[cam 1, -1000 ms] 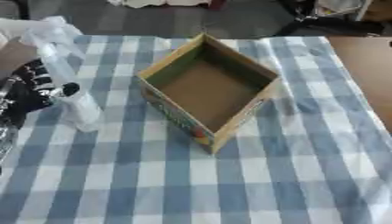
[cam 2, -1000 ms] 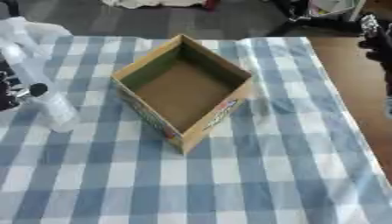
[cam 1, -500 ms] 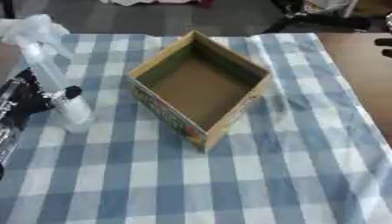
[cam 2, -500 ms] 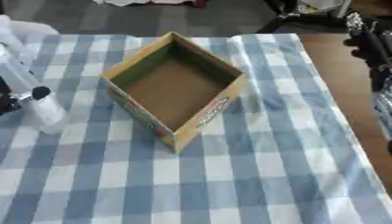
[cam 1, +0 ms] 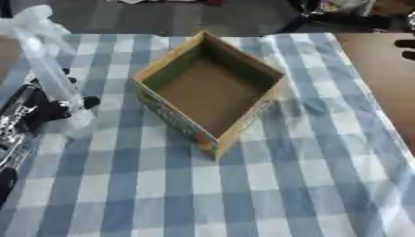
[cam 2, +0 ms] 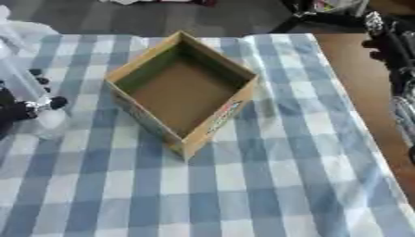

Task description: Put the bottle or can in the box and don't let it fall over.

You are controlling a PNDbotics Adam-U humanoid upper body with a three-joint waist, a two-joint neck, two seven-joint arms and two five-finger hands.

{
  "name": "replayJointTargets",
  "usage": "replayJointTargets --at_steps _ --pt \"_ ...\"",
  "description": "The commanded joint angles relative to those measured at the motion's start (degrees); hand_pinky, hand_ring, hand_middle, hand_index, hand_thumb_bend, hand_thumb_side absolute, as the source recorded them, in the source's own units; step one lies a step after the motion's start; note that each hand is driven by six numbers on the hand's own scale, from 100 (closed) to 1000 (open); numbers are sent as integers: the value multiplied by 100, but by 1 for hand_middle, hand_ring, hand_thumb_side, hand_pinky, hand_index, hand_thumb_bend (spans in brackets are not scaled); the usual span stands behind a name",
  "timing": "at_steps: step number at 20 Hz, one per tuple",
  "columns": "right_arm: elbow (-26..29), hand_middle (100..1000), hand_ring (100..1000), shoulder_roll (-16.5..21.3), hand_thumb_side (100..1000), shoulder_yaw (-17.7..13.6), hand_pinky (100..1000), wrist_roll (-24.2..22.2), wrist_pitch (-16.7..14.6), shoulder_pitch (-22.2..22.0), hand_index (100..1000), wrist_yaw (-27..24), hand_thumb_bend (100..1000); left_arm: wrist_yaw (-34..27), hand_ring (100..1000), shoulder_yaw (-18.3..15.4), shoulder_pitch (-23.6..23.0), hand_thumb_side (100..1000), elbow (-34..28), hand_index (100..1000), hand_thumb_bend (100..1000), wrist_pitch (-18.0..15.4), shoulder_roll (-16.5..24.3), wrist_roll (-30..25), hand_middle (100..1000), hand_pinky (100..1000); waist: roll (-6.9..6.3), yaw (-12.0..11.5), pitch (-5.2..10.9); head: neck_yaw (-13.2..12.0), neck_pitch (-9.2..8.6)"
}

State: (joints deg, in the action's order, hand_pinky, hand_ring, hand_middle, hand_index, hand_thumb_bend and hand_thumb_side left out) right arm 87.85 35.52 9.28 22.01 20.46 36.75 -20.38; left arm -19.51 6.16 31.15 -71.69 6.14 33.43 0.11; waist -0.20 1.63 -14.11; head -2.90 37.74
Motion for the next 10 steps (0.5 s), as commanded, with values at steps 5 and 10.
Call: replayJointTargets --at_steps 5,10 --pt "5 849 834 77 777 -55 917 -3 -12 90 896 1 100 204 427 30 183 100 61 468 100 -133 -19 57 381 405 -2 25 67 -2 -58" --pt "-3 849 834 56 781 -60 918 -10 -9 87 892 0 100 606 250 118 254 100 44 298 100 -360 -85 419 202 244 -5 44 56 -21 -85"
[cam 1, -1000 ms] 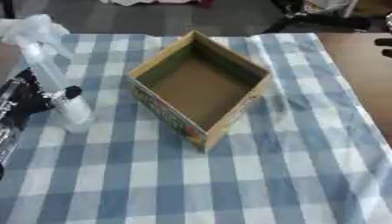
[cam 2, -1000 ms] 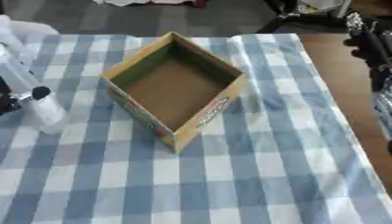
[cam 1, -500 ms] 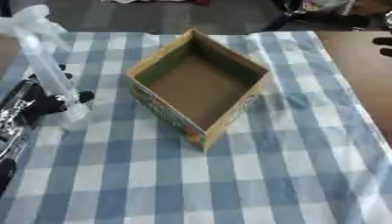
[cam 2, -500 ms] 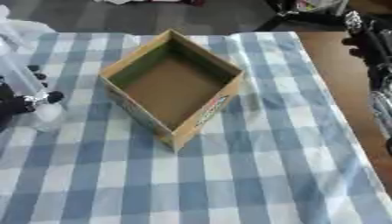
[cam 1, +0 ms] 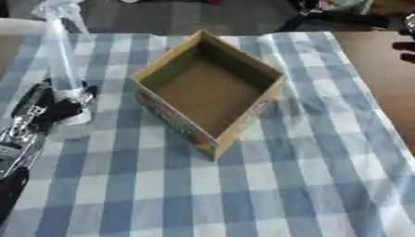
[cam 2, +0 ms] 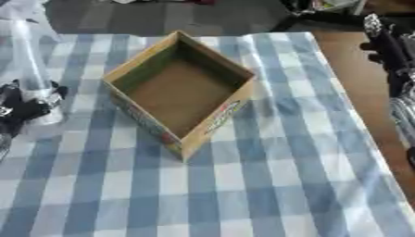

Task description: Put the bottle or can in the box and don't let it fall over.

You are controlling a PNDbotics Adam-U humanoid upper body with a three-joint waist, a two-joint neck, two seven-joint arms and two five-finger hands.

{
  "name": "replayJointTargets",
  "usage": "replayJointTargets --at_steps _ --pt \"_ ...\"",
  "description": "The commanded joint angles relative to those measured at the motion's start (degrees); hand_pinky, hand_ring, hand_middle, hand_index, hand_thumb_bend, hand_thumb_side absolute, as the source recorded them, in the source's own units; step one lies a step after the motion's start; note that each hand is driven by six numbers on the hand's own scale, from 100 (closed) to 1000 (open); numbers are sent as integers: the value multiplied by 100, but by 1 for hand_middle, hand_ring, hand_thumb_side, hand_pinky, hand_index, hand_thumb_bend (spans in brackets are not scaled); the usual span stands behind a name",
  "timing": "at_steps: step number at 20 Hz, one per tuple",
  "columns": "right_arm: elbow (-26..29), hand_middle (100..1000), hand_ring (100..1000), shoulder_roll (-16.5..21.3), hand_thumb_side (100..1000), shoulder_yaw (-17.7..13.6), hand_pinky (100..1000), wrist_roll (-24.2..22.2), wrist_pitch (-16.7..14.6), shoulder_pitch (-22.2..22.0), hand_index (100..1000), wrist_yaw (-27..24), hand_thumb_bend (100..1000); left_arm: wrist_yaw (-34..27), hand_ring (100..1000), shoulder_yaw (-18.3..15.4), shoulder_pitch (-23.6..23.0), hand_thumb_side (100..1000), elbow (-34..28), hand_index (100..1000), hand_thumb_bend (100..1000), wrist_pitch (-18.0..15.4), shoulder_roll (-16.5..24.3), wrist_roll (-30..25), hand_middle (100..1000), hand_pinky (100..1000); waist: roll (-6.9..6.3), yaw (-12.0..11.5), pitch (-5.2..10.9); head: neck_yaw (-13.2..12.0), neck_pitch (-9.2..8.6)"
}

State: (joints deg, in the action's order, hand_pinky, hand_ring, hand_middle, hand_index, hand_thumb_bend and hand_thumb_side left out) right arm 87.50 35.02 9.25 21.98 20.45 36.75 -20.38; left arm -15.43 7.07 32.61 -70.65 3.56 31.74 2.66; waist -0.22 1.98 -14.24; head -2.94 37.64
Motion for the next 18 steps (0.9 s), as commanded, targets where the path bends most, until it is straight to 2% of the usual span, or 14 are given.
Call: replayJointTargets --at_steps 1,5,12,18 --pt "30 849 834 103 782 -58 918 -9 -8 85 891 -1 100 292 202 44 113 100 -55 258 100 -139 66 210 159 217 -4 12 67 -18 -77" --pt "26 848 834 107 782 -67 919 -8 -16 71 889 -5 100 623 121 83 129 100 -145 190 100 -278 69 232 100 189 -17 24 62 -8 -65" --pt "51 848 834 130 776 -84 919 -6 -35 50 886 -22 100 887 114 40 193 100 -837 188 100 -369 183 249 100 193 -43 13 89 62 -63" --pt "96 847 833 170 767 -102 920 -9 -47 31 882 -43 100 832 110 122 362 100 -1583 186 100 -209 213 427 100 199 -60 1 134 151 -58"
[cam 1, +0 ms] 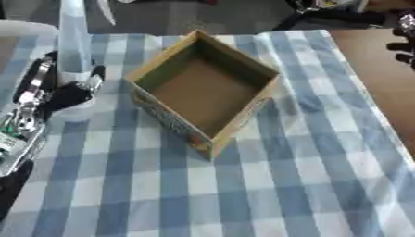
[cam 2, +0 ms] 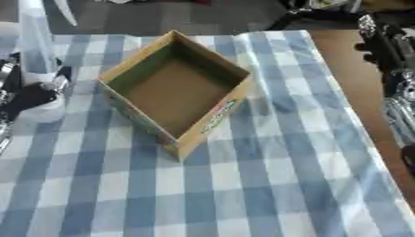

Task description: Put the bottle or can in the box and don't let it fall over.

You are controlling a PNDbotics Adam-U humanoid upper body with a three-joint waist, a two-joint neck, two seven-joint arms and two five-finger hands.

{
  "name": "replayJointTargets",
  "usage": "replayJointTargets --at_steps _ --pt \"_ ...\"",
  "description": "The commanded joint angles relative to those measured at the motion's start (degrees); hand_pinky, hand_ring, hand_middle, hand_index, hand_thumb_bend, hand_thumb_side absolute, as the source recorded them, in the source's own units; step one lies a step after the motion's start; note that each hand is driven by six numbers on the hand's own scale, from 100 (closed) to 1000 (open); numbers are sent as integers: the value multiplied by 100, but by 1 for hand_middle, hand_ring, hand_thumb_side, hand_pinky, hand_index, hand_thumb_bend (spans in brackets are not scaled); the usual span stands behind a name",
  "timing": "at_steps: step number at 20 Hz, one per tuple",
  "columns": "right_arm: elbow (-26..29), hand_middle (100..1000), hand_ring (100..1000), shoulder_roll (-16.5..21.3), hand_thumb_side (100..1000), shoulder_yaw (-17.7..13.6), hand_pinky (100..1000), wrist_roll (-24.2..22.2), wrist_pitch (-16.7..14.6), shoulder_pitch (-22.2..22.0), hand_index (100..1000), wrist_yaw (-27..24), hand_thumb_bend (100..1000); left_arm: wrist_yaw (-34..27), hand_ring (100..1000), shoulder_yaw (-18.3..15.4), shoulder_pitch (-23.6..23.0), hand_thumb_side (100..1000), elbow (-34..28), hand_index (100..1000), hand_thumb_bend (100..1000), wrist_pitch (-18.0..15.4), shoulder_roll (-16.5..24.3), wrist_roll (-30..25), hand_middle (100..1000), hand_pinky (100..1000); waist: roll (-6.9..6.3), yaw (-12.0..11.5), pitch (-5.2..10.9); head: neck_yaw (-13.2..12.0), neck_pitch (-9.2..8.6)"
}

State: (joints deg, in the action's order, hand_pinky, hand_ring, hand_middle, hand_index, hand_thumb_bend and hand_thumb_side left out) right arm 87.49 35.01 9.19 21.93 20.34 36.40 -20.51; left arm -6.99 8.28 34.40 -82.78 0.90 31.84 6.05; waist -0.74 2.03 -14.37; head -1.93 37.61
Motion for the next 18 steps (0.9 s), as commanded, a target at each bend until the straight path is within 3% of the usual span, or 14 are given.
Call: replayJointTargets --at_steps 1,5,9,18 --pt "108 847 833 176 766 -101 920 -1 -37 65 881 -33 100 -37 111 28 239 100 -460 186 100 111 191 108 100 201 -10 -7 154 65 -50" --pt "159 847 833 186 756 -116 921 9 -38 79 882 -39 100 -139 110 115 595 100 -532 186 100 310 5 142 100 204 -9 -11 183 112 -42" --pt "207 846 832 150 745 -135 922 13 -44 129 882 -51 100 -114 112 210 1082 100 -262 186 100 389 -440 179 100 202 16 12 197 80 -57" --pt "345 845 832 71 729 -157 921 0 -52 286 882 -79 100 502 114 267 1806 100 646 187 100 241 -1525 441 100 203 87 180 124 -68 -179"
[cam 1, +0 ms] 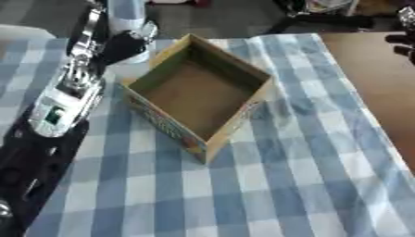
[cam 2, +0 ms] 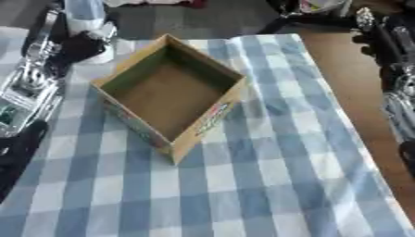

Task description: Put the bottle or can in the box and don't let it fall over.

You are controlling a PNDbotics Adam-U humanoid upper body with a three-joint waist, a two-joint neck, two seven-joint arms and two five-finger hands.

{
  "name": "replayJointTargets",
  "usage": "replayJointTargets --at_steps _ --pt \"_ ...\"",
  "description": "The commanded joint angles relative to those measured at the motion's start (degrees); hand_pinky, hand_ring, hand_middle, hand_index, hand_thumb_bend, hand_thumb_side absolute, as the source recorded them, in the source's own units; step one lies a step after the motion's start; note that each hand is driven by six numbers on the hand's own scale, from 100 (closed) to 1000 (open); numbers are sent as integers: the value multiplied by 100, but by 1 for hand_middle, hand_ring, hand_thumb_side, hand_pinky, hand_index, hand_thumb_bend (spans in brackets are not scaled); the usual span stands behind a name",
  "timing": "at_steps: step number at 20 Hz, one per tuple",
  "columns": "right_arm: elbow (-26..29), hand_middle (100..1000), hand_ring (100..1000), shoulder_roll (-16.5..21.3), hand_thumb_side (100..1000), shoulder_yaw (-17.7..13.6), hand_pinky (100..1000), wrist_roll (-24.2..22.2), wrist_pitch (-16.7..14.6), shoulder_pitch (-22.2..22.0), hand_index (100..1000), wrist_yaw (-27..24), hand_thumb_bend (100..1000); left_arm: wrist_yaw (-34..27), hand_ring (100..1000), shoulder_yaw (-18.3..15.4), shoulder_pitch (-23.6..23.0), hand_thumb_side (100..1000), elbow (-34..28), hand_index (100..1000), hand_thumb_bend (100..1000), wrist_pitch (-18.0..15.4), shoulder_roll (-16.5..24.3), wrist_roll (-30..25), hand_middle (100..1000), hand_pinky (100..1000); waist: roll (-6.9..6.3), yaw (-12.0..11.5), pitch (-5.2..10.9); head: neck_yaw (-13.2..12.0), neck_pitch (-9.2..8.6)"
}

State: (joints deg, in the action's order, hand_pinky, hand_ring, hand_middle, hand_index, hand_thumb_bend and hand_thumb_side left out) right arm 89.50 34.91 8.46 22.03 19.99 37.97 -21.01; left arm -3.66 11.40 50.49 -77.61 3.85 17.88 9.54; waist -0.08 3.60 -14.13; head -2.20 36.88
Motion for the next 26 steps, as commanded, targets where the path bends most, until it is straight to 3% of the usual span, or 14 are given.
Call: replayJointTargets --at_steps 1,11,14,15,16,19,21,22,23,26 --pt "156 845 831 69 729 -80 921 -15 -14 146 882 -30 100 248 114 -50 242 103 225 187 100 -69 -210 122 100 203 21 46 84 -57 -120" --pt "189 844 831 -61 732 -41 921 -49 -13 314 882 -29 100 638 128 -47 469 154 882 191 100 -312 -737 351 100 206 6 270 -50 -154 -209" --pt "188 844 831 -84 739 -31 921 -59 -7 339 882 -26 100 662 172 -48 478 162 971 209 100 -423 -799 358 124 235 5 338 -84 -183 -231" --pt "187 844 830 -86 736 -31 921 -58 -5 342 882 -24 100 643 193 -52 478 162 988 238 100 -457 -813 360 144 254 3 354 -93 -187 -240" --pt "186 844 830 -88 736 -33 921 -58 -5 344 882 -24 100 618 244 -53 476 100 1005 292 100 -486 -821 356 186 301 2 364 -101 -189 -247" --pt "186 844 830 -92 736 -36 921 -54 -10 345 882 -30 100 546 448 -41 458 100 1075 526 100 -487 -829 218 395 492 -7 372 -112 -182 -244" --pt "186 844 830 -94 736 -33 921 -56 -13 344 882 -31 100 590 587 -40 451 100 1091 678 401 -471 -810 126 526 629 -15 364 -110 -178 -242" --pt "185 844 830 -96 736 -31 921 -57 -15 343 882 -30 100 644 608 -46 447 117 1095 700 471 -458 -799 96 546 649 -18 359 -107 -171 -244" --pt "184 844 830 -95 736 -30 921 -59 -16 338 882 -29 100 710 626 -55 440 162 1105 719 533 -434 -783 79 562 669 -20 352 -103 -162 -245" --pt "181 844 830 -92 736 -34 921 -60 -22 326 882 -29 100 877 651 -76 412 203 1143 749 576 -351 -761 58 589 683 -21 336 -91 -153 -249"
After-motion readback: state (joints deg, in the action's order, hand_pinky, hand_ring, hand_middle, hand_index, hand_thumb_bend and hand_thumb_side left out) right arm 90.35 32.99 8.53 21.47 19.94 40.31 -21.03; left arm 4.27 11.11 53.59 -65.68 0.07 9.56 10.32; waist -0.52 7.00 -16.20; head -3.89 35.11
